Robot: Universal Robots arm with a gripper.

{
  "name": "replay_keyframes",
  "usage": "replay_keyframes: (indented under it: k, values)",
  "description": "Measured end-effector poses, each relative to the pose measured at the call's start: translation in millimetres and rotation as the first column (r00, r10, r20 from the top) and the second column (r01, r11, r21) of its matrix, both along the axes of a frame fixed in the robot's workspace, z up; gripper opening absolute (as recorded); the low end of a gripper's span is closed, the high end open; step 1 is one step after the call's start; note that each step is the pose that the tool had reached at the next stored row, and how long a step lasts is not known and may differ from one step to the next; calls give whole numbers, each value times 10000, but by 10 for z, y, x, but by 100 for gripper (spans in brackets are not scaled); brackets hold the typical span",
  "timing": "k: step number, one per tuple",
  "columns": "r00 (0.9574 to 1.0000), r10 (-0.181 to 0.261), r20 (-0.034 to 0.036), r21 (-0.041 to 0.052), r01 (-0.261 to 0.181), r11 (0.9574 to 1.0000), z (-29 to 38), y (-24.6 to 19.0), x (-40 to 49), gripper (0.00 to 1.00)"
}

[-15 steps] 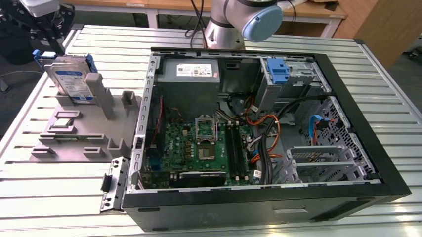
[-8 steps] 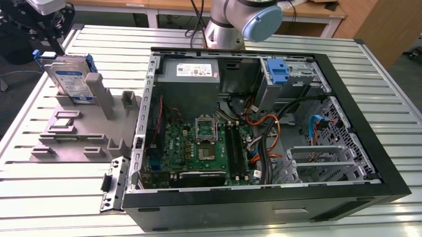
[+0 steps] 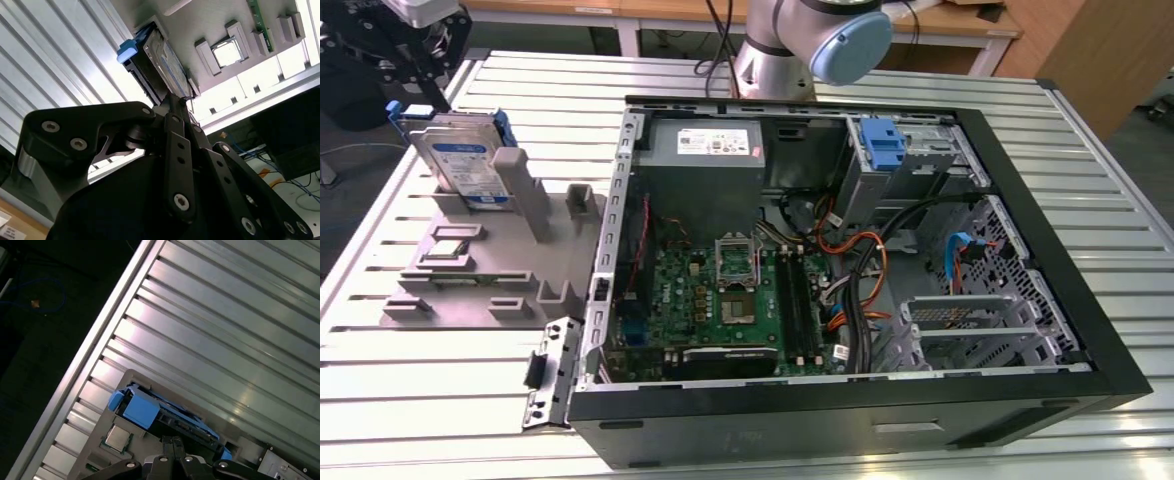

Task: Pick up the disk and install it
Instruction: 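Pick up the disk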

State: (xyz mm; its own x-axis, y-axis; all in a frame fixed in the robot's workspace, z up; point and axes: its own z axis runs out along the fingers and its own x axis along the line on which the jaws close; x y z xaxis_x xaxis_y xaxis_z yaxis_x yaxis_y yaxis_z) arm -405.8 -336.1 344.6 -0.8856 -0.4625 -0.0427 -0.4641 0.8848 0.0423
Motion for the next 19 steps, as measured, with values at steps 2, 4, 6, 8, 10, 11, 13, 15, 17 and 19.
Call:
replay_keyframes:
  k: [2, 4, 6, 8, 10, 11, 13, 15, 17, 19]
  values:
    - [10000, 2, 1, 0, -2, 10000, 0, 0, 0, 11]
    - [10000, 43, 0, 1, -43, 10000, 0, 0, -1, 11]
    - [9997, 259, 0, 1, -259, 9997, -1, 0, -1, 11]
    - [9983, 577, 2, 1, -577, 9983, -3, 0, -1, 11]
    - [9956, 933, 2, 1, -933, 9956, -4, 0, -1, 11]
    - [9938, 1109, 1, 1, -1109, 9938, -5, 0, -1, 11]
    - [9893, 1459, 1, 1, -1459, 9893, -6, 0, -1, 11]
    - [9835, 1807, 2, 1, -1807, 9835, -7, 0, -1, 11]
    - [9762, 2167, 1, 1, -2167, 9762, -9, 0, -1, 11]
    - [9681, 2507, 1, 1, -2507, 9681, -10, 0, -1, 11]
